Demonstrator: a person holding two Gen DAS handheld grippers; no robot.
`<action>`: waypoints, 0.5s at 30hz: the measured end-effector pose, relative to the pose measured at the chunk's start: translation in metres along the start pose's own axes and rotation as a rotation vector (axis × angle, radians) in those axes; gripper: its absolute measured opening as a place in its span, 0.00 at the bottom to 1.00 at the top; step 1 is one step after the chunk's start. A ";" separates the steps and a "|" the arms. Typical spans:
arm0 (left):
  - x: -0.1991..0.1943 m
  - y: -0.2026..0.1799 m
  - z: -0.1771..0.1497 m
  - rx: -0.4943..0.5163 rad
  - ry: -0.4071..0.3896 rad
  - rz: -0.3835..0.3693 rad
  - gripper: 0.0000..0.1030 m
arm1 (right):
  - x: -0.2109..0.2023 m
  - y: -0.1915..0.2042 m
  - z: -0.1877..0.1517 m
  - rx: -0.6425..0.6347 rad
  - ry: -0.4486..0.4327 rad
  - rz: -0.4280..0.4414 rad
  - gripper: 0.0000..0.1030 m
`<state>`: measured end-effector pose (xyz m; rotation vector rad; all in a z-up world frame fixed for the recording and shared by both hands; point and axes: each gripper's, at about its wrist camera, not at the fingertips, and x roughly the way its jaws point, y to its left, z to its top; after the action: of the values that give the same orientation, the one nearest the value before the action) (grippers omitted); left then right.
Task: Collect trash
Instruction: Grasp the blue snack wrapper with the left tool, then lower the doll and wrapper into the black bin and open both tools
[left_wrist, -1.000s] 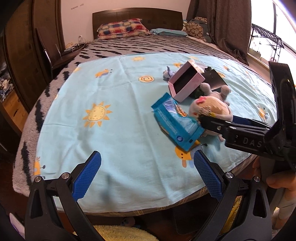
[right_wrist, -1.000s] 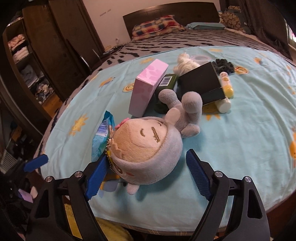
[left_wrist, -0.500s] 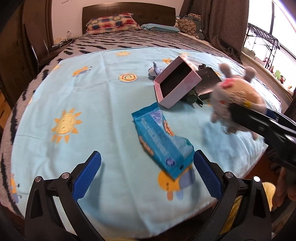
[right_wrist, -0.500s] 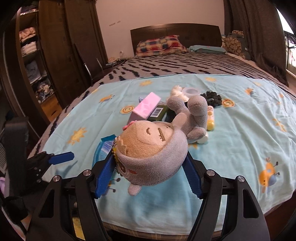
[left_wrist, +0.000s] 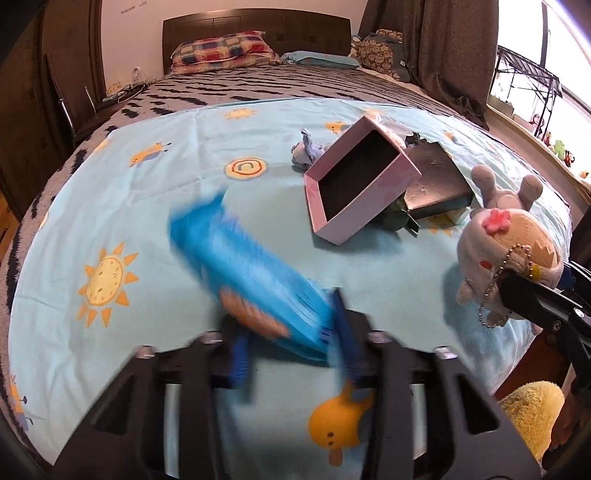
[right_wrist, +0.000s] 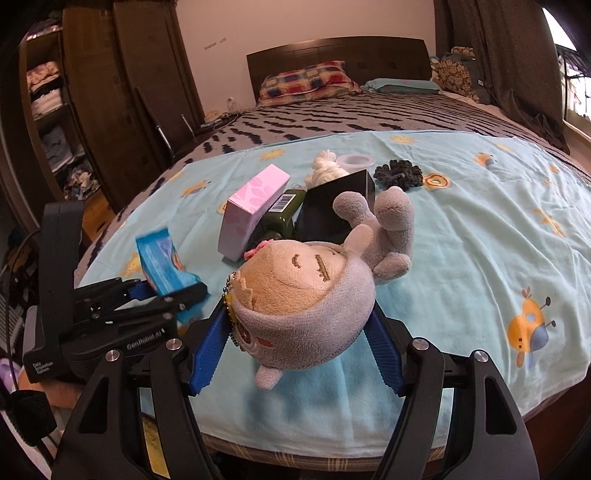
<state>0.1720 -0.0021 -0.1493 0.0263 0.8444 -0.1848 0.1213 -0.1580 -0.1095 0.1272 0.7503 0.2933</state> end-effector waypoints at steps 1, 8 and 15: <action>-0.002 0.000 -0.001 -0.002 -0.001 -0.006 0.26 | -0.003 0.000 -0.001 0.001 -0.002 -0.001 0.69; -0.022 -0.006 -0.016 0.013 -0.005 -0.037 0.19 | -0.021 0.000 -0.016 0.010 -0.003 0.002 0.69; -0.060 -0.020 -0.037 0.042 -0.022 -0.050 0.19 | -0.046 0.003 -0.030 0.002 -0.006 0.016 0.69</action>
<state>0.1022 -0.0087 -0.1288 0.0420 0.8197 -0.2494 0.0682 -0.1694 -0.1005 0.1358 0.7444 0.3070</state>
